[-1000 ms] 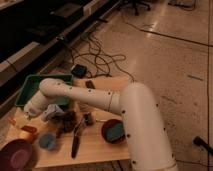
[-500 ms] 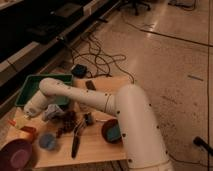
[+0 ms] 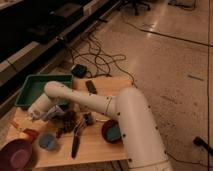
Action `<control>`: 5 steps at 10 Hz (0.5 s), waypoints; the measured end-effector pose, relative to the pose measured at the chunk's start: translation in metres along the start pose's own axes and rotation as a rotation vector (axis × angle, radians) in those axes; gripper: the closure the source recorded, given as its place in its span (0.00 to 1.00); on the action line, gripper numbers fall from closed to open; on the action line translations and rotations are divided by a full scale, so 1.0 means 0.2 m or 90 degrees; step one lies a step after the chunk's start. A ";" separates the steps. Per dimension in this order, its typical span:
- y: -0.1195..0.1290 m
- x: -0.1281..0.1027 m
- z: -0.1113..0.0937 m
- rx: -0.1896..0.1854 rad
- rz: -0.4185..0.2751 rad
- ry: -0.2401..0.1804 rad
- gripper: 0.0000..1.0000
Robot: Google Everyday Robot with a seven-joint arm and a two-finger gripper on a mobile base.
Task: Place pepper in plastic cup
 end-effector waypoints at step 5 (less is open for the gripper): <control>-0.02 0.01 -0.01 -0.002 0.001 0.007 1.00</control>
